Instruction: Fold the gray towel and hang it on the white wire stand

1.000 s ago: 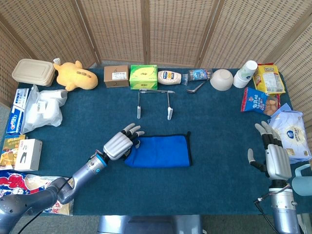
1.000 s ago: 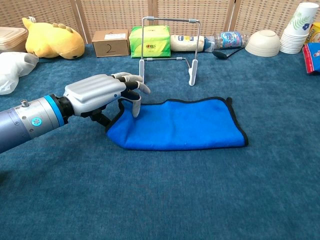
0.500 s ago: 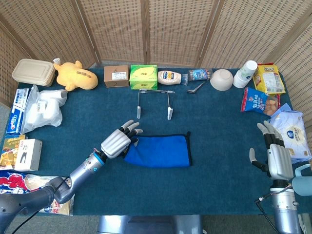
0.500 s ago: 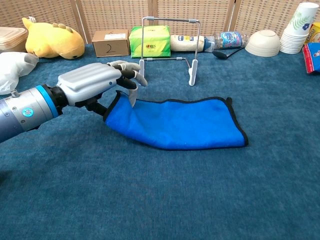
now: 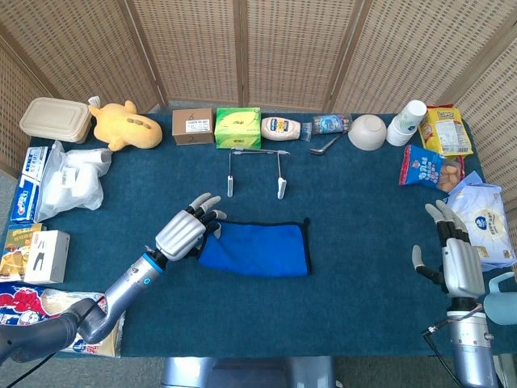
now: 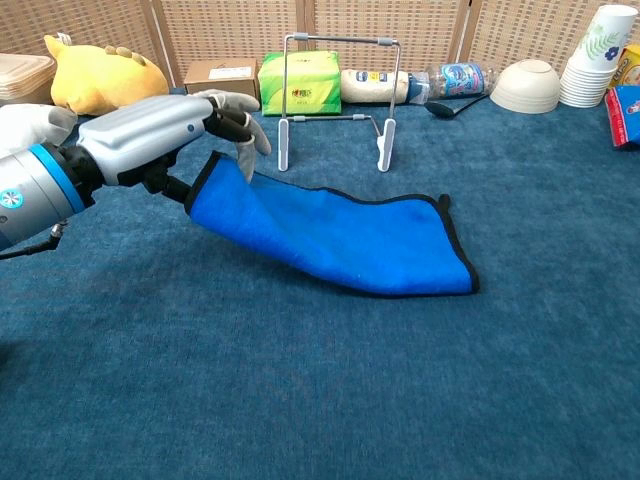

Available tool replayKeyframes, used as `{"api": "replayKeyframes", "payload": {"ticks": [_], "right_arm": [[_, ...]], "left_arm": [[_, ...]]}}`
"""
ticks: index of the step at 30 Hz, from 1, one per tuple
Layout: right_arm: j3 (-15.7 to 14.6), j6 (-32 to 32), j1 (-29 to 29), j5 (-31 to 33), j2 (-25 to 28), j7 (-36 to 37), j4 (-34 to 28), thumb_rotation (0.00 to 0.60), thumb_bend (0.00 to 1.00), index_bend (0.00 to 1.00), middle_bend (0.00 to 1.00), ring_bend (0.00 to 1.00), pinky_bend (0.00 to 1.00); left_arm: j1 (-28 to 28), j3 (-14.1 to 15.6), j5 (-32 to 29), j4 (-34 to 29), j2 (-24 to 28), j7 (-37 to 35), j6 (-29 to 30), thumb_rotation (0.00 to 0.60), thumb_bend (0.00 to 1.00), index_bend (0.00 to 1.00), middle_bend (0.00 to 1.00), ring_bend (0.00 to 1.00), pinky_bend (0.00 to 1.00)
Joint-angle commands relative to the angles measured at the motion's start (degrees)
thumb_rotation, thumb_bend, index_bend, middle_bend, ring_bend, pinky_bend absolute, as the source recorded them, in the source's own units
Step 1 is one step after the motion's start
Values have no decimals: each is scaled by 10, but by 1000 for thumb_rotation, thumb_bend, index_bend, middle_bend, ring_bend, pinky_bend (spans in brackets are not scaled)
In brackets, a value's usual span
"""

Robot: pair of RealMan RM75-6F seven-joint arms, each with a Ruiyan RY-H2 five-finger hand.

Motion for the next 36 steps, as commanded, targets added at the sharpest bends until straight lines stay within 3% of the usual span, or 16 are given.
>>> {"api": "replayKeyframes", "payload": {"ticks": [1,7,11,23,30,36], "right_arm": [[0,1,-1,-1,-1,3,2,600,480,38,0,0,0],[-2,3,-6,-4,-2,18,11,600,480,39,0,0,0],[-3,4,-10,-6,-2,33,21,600,480,38,0,0,0],[-7,3,-20,-15,-10,83,58,600,478,38,0,0,0],[-10,2,-23,-22,-14,103,71,600,476,38,0,0,0],[-13,4,-29,-28,-14,116,77,600,475,37,0,0,0]], "left_arm": [[-2,-13,-6,-22,9,-2,3,600,646,723,384,191,0],[-15,-48,-26,-87,38,-1,-5,600,645,761,535,383,0],[-29,-86,-49,-152,70,5,-14,600,642,767,580,435,0],[-91,-207,-171,-282,144,92,-84,600,639,771,616,459,2],[-129,-251,-259,-298,158,140,-117,600,638,773,611,453,2],[-163,-273,-317,-275,155,179,-129,600,638,773,607,447,2]]}}
